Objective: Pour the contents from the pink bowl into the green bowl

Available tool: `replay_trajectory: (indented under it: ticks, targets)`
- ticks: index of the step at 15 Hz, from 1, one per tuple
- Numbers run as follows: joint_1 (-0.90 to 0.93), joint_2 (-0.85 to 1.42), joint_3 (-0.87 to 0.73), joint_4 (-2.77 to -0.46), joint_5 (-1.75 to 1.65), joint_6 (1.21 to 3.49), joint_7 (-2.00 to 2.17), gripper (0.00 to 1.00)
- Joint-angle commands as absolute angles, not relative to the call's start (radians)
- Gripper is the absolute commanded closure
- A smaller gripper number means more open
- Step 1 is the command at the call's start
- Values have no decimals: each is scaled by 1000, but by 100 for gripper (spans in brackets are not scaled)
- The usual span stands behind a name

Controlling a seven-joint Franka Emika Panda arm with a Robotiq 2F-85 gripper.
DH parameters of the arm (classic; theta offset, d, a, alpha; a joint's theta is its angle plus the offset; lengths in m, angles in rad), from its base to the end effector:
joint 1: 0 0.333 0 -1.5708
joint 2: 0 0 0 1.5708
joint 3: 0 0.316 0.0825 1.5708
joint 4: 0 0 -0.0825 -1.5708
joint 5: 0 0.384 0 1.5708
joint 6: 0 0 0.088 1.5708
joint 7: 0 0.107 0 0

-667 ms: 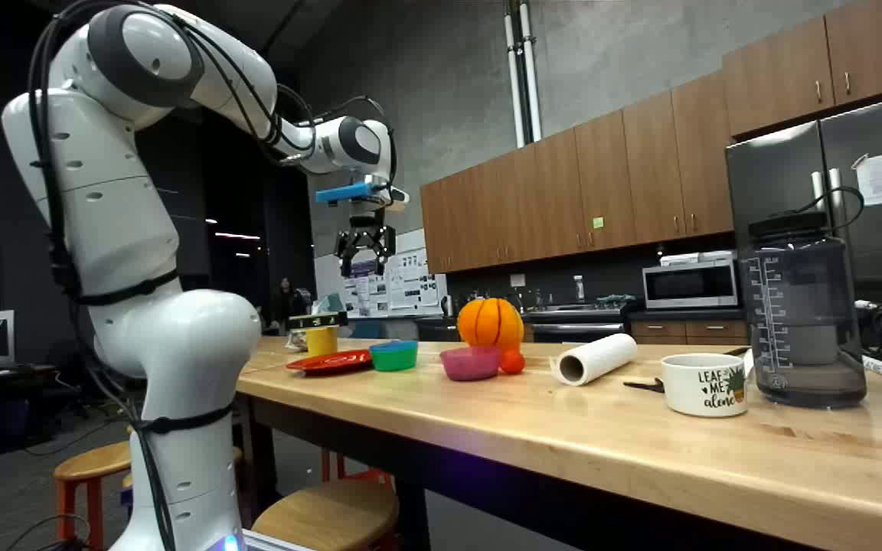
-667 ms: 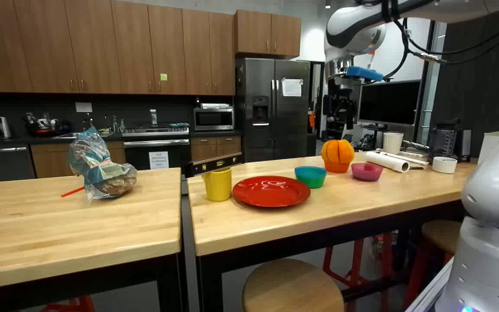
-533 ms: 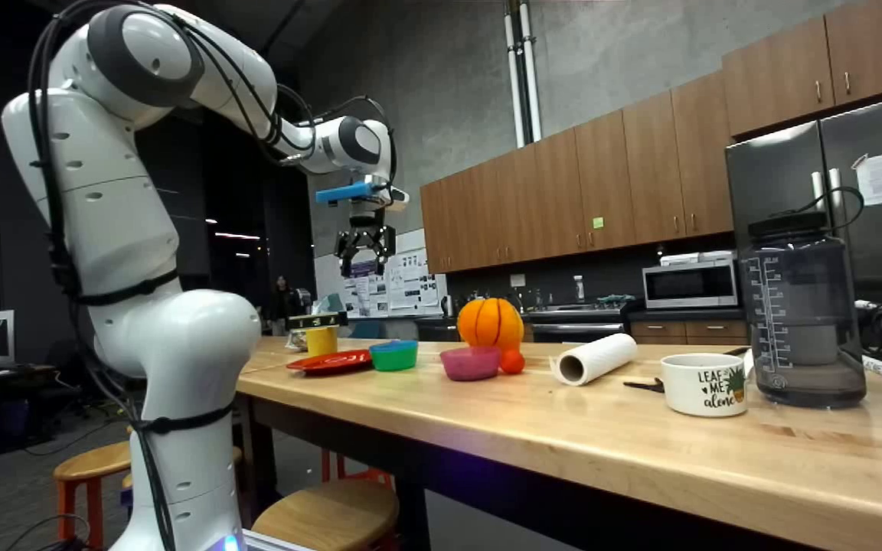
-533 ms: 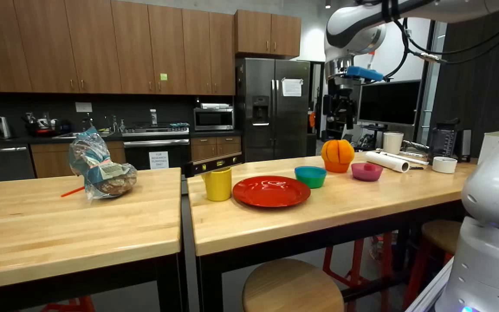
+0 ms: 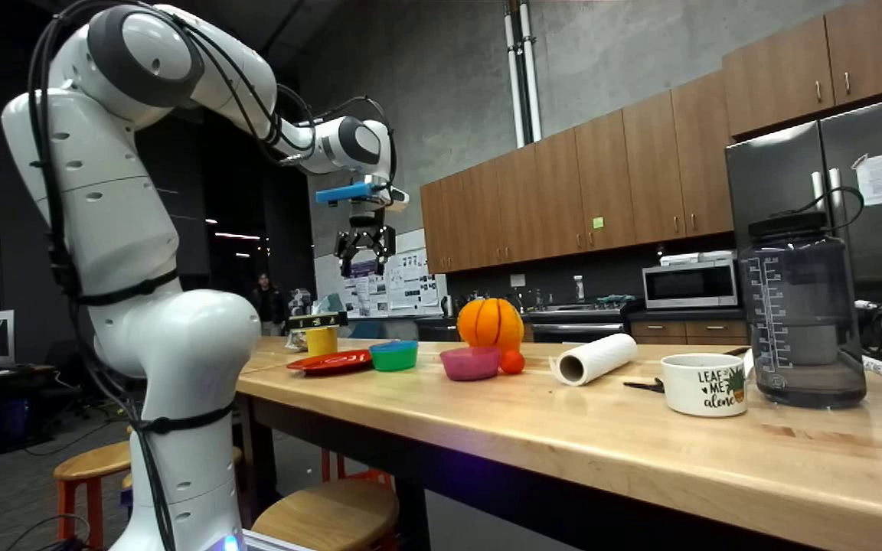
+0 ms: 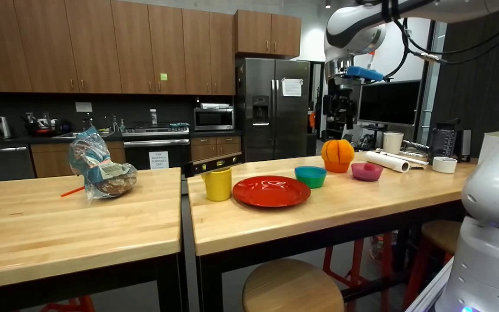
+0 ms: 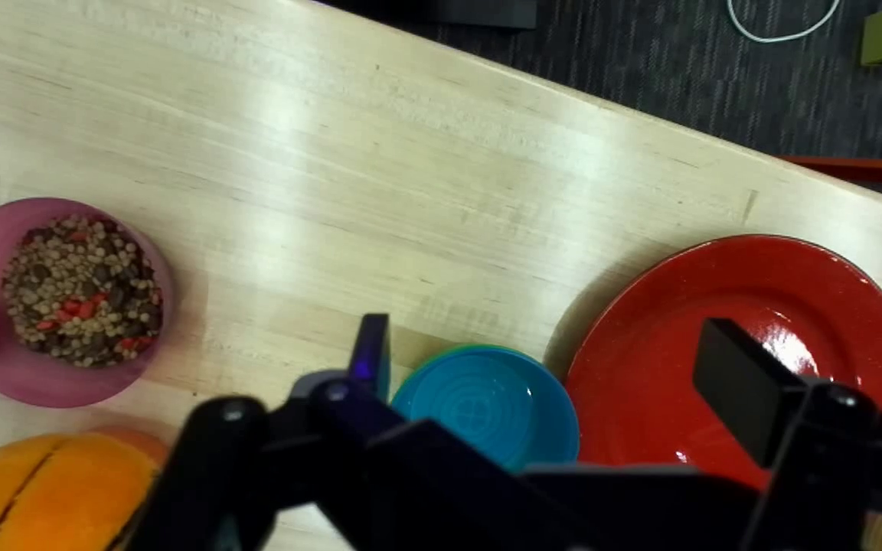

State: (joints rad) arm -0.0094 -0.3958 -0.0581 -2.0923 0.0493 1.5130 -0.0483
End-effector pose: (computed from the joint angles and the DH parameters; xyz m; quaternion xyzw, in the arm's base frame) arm 0.4120 -0.0258 0.5688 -0.9951 0.0071 0.0898 0.0408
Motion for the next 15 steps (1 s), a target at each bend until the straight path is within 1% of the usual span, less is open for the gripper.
replay_trajectory:
  ticks: [1,7,15]
  targets:
    - [-24,-389,-63,-2088,55,1523,-50,0]
    - [-70,-372,-116,-2076,69,1548,-54,0]
    - [-153,-327,-187,-2125,137,1725,54,0]
